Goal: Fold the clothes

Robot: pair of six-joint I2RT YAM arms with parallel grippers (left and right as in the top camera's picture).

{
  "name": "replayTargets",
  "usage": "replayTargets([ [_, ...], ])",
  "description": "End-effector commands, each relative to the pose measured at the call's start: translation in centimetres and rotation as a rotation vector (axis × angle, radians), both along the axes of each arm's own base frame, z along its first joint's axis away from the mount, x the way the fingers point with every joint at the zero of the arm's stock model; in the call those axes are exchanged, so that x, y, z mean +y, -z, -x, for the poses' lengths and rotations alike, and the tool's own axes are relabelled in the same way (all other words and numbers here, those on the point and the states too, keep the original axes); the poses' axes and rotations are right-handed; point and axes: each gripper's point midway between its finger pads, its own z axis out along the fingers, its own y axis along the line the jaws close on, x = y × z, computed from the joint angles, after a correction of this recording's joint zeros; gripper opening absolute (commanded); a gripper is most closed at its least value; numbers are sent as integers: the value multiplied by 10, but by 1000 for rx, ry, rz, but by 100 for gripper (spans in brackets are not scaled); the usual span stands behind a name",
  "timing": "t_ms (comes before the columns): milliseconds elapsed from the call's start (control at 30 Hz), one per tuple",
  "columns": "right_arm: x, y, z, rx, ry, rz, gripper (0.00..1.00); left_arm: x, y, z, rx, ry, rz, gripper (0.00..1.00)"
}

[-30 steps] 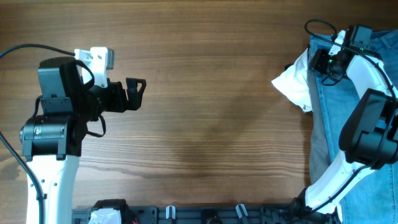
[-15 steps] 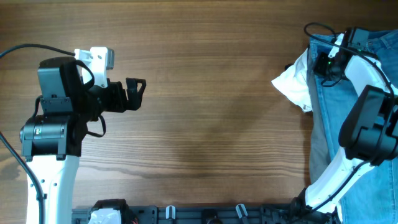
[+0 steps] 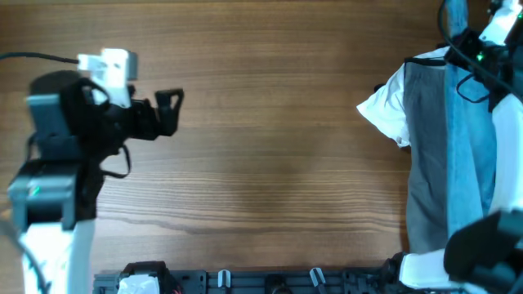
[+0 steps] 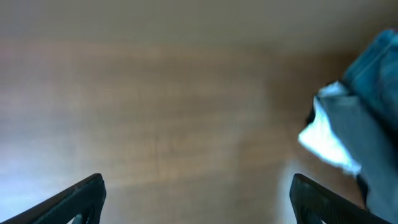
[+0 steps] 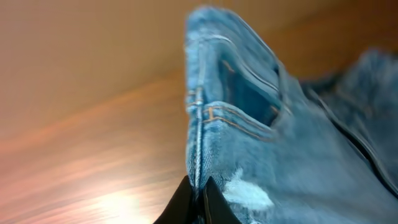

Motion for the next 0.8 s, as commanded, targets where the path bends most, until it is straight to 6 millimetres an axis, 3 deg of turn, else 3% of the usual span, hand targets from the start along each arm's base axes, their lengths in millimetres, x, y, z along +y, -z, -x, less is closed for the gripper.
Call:
replayTargets([
  [0,174,-139,43,-333,-503,-123,4,21,-95,40,-264,-99,-17,94],
  [33,257,-145,72,-346,-710,-144,4,30,-116,58,-334,-150,-36,98],
  [67,308,-139,94,-325,-824,-153,4,34,-122,66,-360,-175,-45,100],
  [133,422,-101,158,-244,-1091,-109,8,46,-132,84,-406,-250,-74,100],
  [167,469,-74,193,-193,-1214,-81,24,51,-136,90,-423,-283,-86,100],
  [200,517,-39,240,-149,-1366,-21,49,56,-140,98,-444,-322,-100,100],
  [267,548,8,266,-88,-1380,110,70,62,-143,103,-459,-355,-113,100],
  [300,546,12,263,-86,-1358,139,72,61,-143,103,-459,-352,-118,100],
  [367,527,-6,242,-118,-1271,157,73,62,-140,100,-443,-351,-118,100],
  [467,455,-52,184,-135,-1017,101,75,55,-121,81,-356,-296,-99,100],
  [533,398,-74,151,-116,-832,35,75,51,-86,60,-202,-249,-77,96],
  [600,346,-83,127,-83,-662,-18,76,54,-43,39,-16,-243,-70,91],
  [633,314,-84,115,-62,-572,-30,77,53,-15,27,103,-227,-58,80],
  [700,273,-74,102,-1,-450,-42,77,45,32,3,301,-166,-5,60],
  [733,255,-66,98,43,-389,-56,77,39,56,-8,394,-129,34,56],
  [767,238,-58,96,90,-329,-72,77,35,88,-24,511,-99,75,41],
])
